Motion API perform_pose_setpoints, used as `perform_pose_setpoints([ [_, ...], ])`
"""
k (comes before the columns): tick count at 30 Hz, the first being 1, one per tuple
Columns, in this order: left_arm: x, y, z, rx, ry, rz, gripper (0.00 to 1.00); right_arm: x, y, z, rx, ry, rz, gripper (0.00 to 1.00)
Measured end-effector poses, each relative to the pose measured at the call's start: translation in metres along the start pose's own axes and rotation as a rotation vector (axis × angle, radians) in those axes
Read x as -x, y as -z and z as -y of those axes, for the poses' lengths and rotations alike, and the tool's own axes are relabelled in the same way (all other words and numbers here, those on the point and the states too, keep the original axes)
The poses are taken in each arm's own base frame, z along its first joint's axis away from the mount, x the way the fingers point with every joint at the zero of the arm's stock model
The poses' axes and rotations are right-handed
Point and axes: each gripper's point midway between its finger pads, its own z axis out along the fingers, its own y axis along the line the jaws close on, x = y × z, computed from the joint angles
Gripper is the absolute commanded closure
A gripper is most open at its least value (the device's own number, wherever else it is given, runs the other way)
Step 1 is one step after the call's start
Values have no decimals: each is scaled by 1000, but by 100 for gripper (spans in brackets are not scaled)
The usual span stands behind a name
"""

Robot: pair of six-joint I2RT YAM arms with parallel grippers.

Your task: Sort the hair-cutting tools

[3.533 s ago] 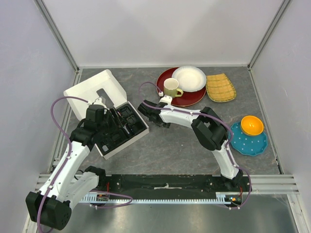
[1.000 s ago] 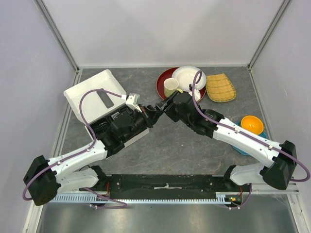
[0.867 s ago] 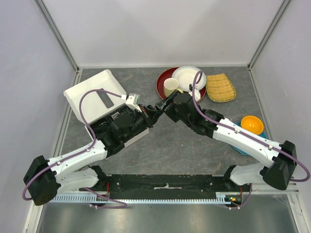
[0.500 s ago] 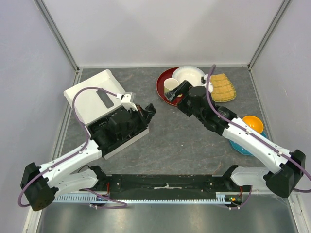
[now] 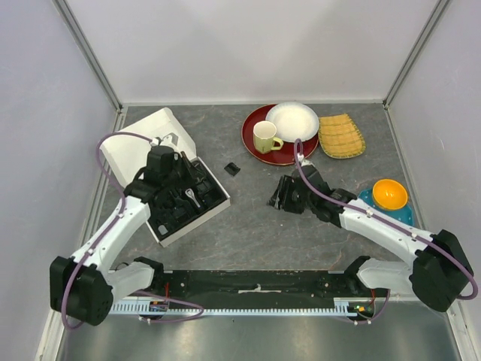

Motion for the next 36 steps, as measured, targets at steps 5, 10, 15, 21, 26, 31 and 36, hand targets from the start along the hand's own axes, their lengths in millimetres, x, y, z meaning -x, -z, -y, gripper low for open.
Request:
perform_pose_setpoints([
  [5, -18, -17, -24, 49, 50, -113, 98, -56, -11, 45, -72, 4, -152, 50],
  [10, -32, -32, -44, 88, 95, -196, 98, -66, -12, 53, -78, 10, -181, 48],
  [15, -46, -43, -56, 105, 135, -273, 98, -64, -14, 48, -53, 18, -176, 45],
  [21, -45, -49, -61, 83, 176, -295, 98, -63, -15, 46, -41, 22, -173, 44],
  [26, -46, -55, -60, 60, 187, -313, 98, -63, -15, 45, -38, 22, -170, 44],
  [31, -48, -63, -63, 45, 212, -337, 98, -67, -16, 50, -48, 19, -178, 44],
  [36, -49, -70, -62, 0, 267, -365, 98, -68, -16, 50, -49, 18, -179, 44],
])
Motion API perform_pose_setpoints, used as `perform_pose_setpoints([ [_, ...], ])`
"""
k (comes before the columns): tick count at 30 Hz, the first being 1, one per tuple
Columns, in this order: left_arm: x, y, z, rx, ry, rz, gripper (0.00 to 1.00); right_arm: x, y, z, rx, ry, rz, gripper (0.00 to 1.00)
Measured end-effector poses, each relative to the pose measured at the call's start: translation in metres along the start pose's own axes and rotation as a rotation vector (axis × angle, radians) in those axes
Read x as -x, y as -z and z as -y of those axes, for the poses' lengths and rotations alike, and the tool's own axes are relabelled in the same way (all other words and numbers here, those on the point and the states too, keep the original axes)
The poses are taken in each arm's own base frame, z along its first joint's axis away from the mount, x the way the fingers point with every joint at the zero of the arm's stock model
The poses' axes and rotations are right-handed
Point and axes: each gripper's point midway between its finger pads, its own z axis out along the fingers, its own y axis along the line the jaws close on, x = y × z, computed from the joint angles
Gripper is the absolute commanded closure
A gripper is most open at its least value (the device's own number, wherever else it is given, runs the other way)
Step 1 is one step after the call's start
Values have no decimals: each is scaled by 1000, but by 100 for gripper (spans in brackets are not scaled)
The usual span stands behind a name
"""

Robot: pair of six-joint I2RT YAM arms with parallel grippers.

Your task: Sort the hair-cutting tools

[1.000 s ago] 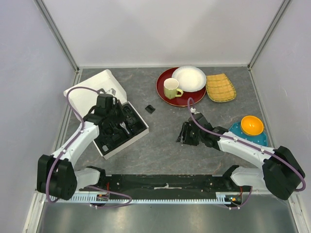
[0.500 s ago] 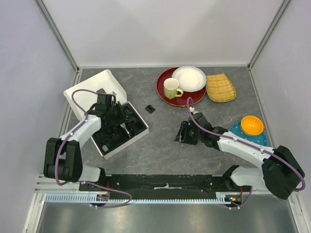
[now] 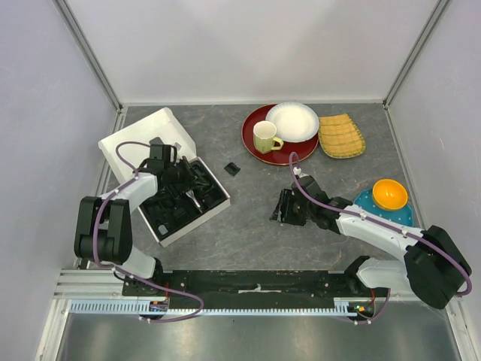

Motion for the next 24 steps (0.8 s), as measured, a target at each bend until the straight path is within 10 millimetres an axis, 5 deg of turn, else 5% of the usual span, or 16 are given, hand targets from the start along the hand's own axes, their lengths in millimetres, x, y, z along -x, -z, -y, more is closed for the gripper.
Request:
perform_pose_setpoints([
  [3, 1, -1, 0, -30, 38, -22, 92, 0, 0, 0, 0, 0, 0, 44],
  [10, 1, -3, -3, -45, 66, -22, 60, -2, 0, 2, -3, -2, -3, 44],
  [24, 7, 14, -8, 3, 55, 70, 53, -2, 0, 2, -4, -9, -4, 44],
])
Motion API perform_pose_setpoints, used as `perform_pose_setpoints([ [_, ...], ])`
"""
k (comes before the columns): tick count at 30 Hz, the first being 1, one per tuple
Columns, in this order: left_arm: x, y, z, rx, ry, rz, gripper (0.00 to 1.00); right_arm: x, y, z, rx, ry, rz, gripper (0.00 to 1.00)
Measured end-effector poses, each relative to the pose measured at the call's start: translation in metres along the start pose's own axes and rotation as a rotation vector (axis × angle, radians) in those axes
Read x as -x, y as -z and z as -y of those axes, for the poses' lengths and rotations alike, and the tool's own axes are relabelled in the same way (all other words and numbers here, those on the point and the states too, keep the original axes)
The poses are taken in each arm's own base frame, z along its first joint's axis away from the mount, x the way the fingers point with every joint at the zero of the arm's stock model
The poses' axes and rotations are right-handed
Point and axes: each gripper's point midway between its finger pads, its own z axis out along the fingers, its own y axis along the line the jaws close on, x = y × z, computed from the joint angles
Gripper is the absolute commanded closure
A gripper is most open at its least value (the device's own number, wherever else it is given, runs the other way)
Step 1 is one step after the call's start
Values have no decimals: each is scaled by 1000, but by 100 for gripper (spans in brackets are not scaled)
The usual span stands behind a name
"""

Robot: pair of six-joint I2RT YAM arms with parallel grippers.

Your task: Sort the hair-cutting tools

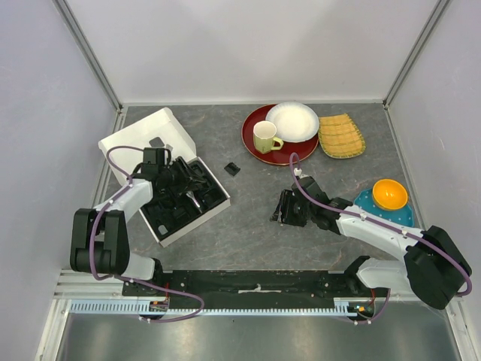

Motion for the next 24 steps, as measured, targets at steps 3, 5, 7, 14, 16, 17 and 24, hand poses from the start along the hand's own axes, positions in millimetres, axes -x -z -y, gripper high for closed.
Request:
perform_pose_setpoints([
  [3, 1, 2, -3, 23, 3, 10, 59, 0, 0, 0, 0, 0, 0, 44],
  [5, 0, 2, -6, 37, 8, 9, 65, 0, 0, 0, -1, -1, -1, 44],
  [7, -1, 2, -9, 55, 12, 12, 70, 0, 0, 0, -1, -2, 0, 44],
  [14, 0, 2, -10, 54, 10, 17, 82, -2, -1, 2, -6, -5, -5, 44],
  [16, 0, 0, -11, 54, 11, 17, 83, -2, -1, 3, -6, -5, -5, 44],
  [17, -1, 0, -12, 55, 12, 15, 84, -2, -1, 3, -6, -5, -5, 44],
  [24, -5, -8, -21, 73, 25, -4, 85, -2, -1, 2, -7, -11, -5, 45],
])
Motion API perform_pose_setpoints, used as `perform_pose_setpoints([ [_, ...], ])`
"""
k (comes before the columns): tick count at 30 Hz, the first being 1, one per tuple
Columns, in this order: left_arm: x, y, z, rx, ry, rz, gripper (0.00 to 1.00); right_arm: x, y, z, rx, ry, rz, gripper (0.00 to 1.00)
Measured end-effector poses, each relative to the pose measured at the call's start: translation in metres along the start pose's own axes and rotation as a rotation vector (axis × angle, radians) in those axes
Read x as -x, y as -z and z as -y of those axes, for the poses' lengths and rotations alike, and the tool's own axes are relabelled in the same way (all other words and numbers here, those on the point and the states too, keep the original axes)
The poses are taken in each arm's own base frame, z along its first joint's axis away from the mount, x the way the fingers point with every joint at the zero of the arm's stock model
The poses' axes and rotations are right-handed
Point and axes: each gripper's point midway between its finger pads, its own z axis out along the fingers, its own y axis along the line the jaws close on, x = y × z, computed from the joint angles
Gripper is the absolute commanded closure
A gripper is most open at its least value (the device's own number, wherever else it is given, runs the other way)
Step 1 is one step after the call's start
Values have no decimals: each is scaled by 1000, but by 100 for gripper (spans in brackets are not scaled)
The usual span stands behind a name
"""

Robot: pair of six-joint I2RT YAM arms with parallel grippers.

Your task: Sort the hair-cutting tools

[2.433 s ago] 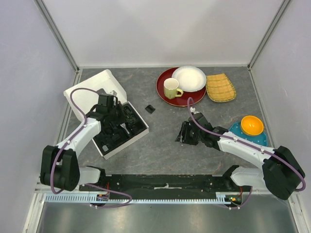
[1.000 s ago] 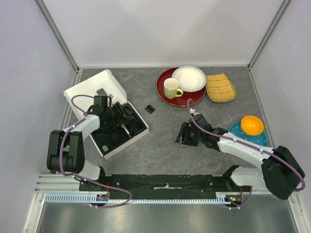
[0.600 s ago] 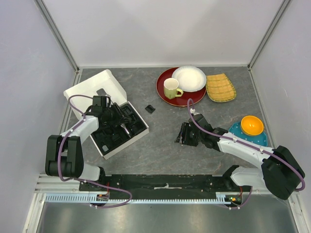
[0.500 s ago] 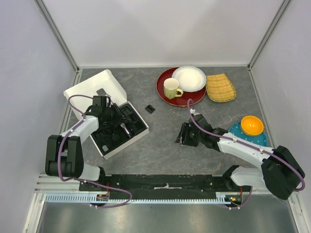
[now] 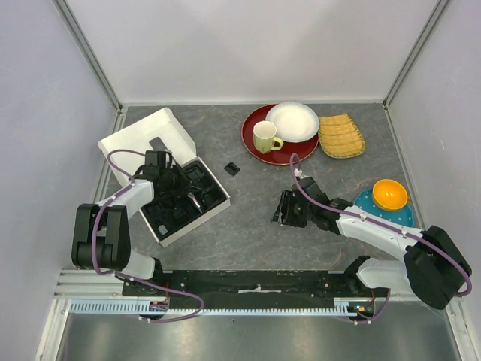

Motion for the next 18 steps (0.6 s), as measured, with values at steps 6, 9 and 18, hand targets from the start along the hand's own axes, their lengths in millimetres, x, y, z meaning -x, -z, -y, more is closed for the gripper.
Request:
perform_pose_setpoints([
  [6, 2, 0, -3, 15, 0, 13, 75, -1, -1, 2, -5, -8, -2, 45],
  [9, 2, 3, -3, 23, -1, 22, 70, -1, -1, 2, -6, -10, -2, 45],
  [18, 13, 26, 13, 12, -25, 87, 67, -1, -1, 2, -6, -12, -2, 44],
])
